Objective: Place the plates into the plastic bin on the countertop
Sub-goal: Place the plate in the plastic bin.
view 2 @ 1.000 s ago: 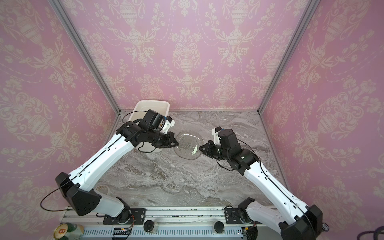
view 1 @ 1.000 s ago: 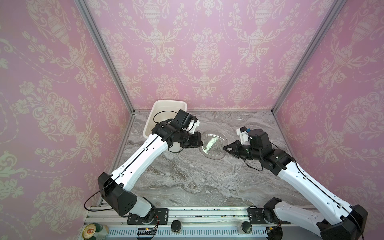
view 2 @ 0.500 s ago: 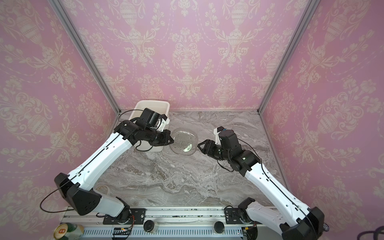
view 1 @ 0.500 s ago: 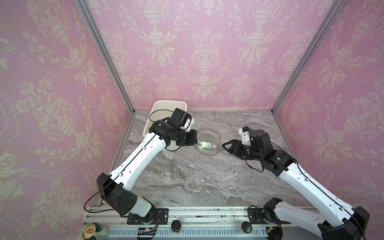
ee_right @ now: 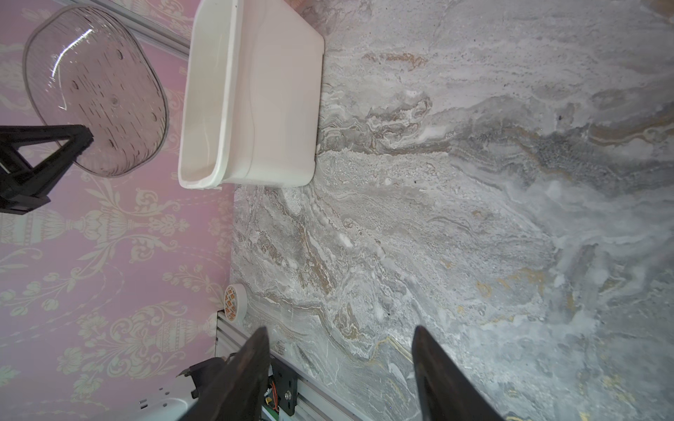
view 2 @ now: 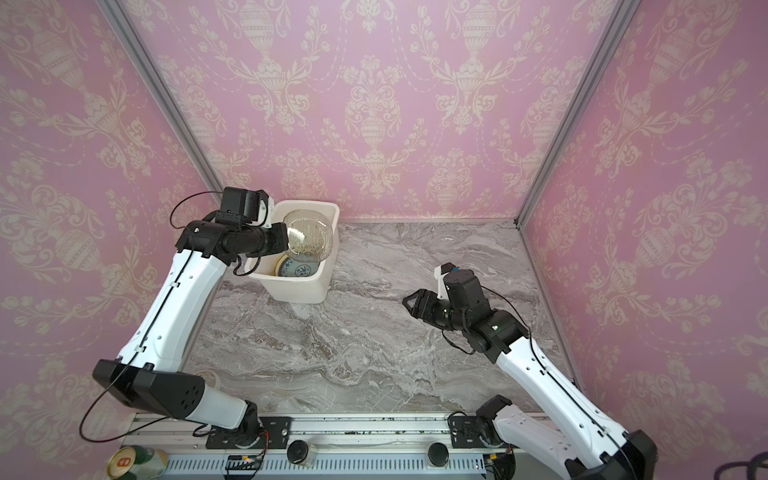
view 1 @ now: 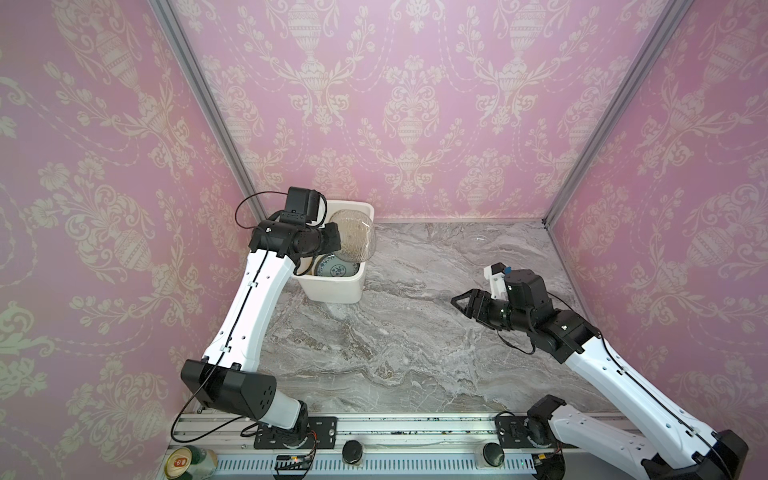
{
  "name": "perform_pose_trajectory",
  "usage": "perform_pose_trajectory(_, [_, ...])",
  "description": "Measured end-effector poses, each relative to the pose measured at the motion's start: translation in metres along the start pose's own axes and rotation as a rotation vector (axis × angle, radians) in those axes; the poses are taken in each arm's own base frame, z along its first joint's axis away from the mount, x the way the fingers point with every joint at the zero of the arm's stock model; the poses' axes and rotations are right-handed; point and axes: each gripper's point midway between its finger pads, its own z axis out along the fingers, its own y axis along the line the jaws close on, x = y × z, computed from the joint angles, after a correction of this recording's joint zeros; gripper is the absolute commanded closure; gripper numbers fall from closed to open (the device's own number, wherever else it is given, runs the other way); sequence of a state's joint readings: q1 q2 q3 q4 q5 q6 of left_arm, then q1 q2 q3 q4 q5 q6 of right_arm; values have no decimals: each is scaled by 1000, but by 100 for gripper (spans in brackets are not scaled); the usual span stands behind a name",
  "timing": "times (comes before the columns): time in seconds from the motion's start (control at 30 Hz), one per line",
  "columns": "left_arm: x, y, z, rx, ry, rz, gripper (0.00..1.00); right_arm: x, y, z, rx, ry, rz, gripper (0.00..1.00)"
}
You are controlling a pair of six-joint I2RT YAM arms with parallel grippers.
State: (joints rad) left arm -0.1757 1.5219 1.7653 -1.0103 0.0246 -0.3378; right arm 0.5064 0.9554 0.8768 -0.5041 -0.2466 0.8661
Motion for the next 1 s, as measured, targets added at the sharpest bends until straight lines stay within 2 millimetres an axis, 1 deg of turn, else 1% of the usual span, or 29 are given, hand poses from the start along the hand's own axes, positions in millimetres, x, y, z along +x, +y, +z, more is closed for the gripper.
perform_pose_trajectory(0.1, [-4, 29, 18, -106, 15, -7, 100, 8, -7, 4, 10, 25, 8, 38])
perform_pose_trajectory(0.2, [-6, 62, 36, -205, 42, -24, 100, 11, -9, 6, 6, 39, 10, 38])
perform_pose_trajectory(0.3, [-6, 86, 46, -259, 67, -31, 100, 13, -8, 7, -3, 43, 9, 38])
perform_pose_trajectory(0.37, [-5, 94, 50, -274, 79, -22, 100, 13, -8, 8, -9, 43, 8, 39])
perform_pose_trajectory(0.53, [-2, 94, 59, -263, 108, 23, 100, 19, -14, 13, -9, 57, 33, 40])
perform_pose_trajectory(0.67, [4, 95, 72, -238, 148, 41, 100, 18, -12, 13, -19, 53, 34, 40])
perform_pose_trajectory(0.77, [15, 98, 83, -226, 191, 59, 100, 16, -10, 14, -29, 44, 30, 40])
perform_pose_trajectory(0.9, [33, 95, 93, -183, 243, 82, 100, 13, -7, 14, -43, 34, 25, 40])
perform_pose_trajectory(1.0, [39, 91, 99, -144, 263, 92, 100, 12, -5, 18, -58, 30, 22, 40])
